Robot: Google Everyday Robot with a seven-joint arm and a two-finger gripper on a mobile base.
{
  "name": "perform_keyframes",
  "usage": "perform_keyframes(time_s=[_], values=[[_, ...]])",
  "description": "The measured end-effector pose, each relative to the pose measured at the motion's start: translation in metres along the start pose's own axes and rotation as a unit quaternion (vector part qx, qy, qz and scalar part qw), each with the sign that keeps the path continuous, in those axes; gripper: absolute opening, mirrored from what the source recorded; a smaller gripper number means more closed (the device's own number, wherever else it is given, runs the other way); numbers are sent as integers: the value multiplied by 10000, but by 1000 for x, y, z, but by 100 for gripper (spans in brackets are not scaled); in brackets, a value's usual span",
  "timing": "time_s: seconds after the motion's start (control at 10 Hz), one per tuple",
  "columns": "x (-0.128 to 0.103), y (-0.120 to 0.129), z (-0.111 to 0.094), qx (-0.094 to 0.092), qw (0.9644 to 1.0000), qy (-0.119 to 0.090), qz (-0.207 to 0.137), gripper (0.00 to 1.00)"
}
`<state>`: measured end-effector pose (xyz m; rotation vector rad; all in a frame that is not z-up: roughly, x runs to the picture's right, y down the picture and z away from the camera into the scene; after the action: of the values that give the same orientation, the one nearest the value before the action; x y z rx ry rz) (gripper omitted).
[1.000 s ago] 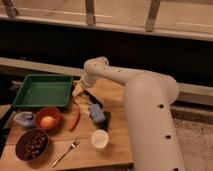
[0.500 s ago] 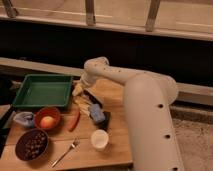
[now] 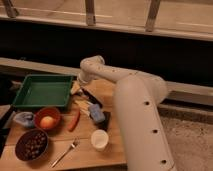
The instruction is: Wipe tray with brush
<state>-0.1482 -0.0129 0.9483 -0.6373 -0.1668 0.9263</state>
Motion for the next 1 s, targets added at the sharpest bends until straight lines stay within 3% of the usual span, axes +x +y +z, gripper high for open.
perform_keyframes(time_s=[0.5,0.7,1.0], values=[[17,-6,17,-18,9998,191,79,80],[21,-5,25,-96,9996,212,146,66],[25,-7,28,-162,9995,157,242,33]])
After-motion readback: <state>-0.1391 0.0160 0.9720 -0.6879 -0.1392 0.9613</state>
